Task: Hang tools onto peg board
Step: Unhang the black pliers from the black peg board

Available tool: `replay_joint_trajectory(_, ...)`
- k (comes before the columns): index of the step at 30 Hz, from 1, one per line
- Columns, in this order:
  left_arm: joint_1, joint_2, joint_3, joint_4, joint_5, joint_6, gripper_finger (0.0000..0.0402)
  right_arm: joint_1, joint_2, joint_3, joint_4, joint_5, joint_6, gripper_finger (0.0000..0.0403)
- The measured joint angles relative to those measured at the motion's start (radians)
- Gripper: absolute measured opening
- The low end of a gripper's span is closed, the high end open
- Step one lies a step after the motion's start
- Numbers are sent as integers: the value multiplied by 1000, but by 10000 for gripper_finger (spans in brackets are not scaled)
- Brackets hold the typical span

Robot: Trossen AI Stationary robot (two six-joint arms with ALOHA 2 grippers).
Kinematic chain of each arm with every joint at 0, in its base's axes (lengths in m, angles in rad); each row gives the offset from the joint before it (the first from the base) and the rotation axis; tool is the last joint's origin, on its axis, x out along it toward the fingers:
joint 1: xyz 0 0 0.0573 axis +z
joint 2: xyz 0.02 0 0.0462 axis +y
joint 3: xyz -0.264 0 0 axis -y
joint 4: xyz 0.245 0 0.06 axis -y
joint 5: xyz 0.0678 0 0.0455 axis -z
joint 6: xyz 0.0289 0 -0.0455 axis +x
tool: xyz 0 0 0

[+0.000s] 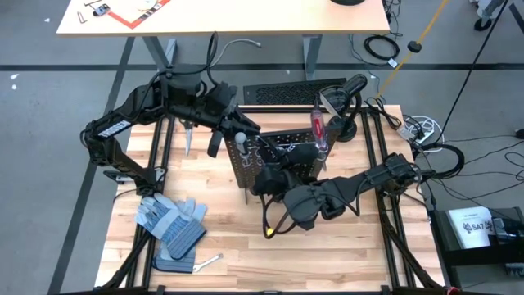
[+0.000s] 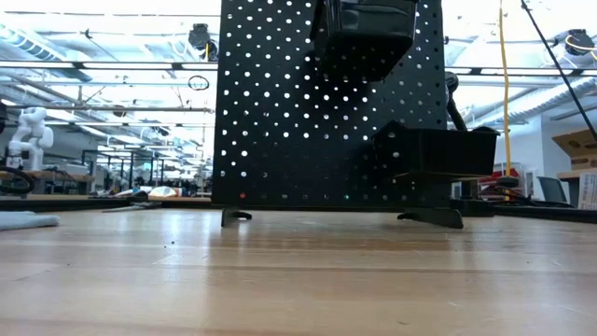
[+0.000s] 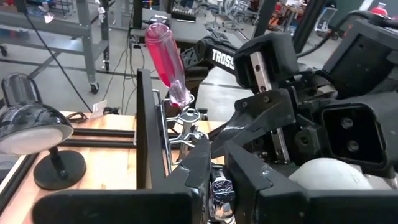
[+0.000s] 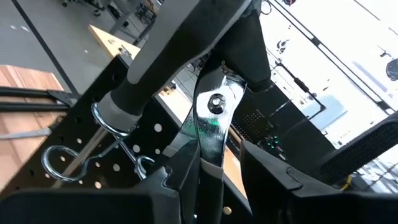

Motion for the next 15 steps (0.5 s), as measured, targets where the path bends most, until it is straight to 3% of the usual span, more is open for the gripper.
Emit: replay_joint_trajectory(15, -1, -14, 1, -53, 2, 111, 40, 77, -1, 0, -21, -42, 177, 116)
